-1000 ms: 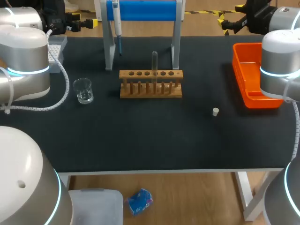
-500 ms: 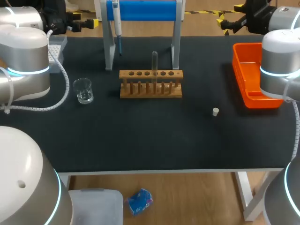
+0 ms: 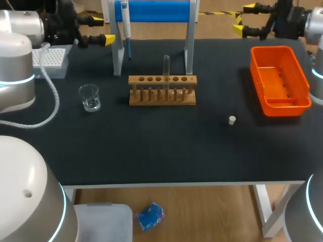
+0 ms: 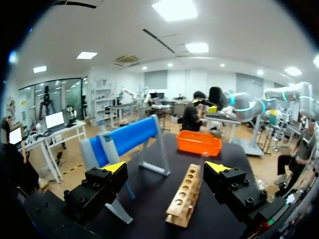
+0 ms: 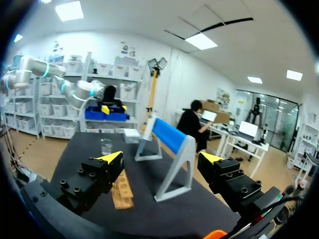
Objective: Invert the test tube, pick up the pipette, mount the tip to pipette, aspirate from beaker and dispense into the tube, eject the tip, return the pipette, and cap with the stopper.
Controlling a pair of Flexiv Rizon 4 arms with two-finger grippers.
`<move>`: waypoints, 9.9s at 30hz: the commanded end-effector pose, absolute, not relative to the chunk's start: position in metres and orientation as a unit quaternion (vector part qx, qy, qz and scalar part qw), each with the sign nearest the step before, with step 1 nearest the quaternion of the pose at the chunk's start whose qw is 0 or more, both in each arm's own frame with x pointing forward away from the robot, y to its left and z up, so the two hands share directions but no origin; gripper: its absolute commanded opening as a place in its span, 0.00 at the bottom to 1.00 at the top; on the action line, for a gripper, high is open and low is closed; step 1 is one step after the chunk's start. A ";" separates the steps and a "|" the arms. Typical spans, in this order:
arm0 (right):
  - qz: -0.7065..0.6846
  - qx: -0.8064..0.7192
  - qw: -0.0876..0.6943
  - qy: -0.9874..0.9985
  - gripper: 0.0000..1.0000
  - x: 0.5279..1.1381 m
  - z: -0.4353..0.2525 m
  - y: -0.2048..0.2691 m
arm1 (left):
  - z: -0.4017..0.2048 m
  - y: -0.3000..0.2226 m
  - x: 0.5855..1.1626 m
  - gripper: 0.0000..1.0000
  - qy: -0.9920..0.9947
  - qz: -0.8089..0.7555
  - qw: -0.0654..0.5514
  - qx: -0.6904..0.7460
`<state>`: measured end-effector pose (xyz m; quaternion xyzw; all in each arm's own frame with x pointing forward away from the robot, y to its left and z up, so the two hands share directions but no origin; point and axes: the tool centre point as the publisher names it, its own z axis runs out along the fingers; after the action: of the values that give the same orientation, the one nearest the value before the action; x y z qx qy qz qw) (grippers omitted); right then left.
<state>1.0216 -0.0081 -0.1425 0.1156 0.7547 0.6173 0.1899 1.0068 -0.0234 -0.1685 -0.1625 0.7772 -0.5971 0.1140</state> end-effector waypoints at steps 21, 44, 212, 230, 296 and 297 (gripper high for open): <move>0.659 0.029 0.090 0.746 1.00 0.980 -0.163 -0.017 | -0.191 -0.031 0.976 1.00 0.771 -0.619 0.095 -0.115; 0.674 -0.018 -0.020 0.738 1.00 0.930 -0.210 0.051 | -0.223 -0.057 0.948 1.00 0.802 -0.588 0.082 -0.067; 0.694 0.095 -0.342 0.627 0.00 0.946 -0.162 0.184 | -0.201 -0.108 0.935 1.00 0.785 -0.557 0.249 0.109; 0.657 0.282 -0.438 0.545 0.00 0.931 -0.155 0.169 | -0.179 -0.119 0.924 1.00 0.599 -0.499 0.505 0.371; 0.537 0.489 -0.495 0.477 0.00 0.932 -0.215 0.170 | -0.208 -0.188 0.866 1.00 0.516 -0.380 0.562 0.522; 0.533 0.488 -0.497 0.481 0.00 0.932 -0.217 0.173 | -0.209 -0.191 0.864 1.00 0.514 -0.387 0.561 0.520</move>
<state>0.9231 0.1666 -0.2091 0.4979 0.4727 0.5405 -0.4864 0.8622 -0.1810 -0.2036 0.5237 0.5162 -0.3846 0.5580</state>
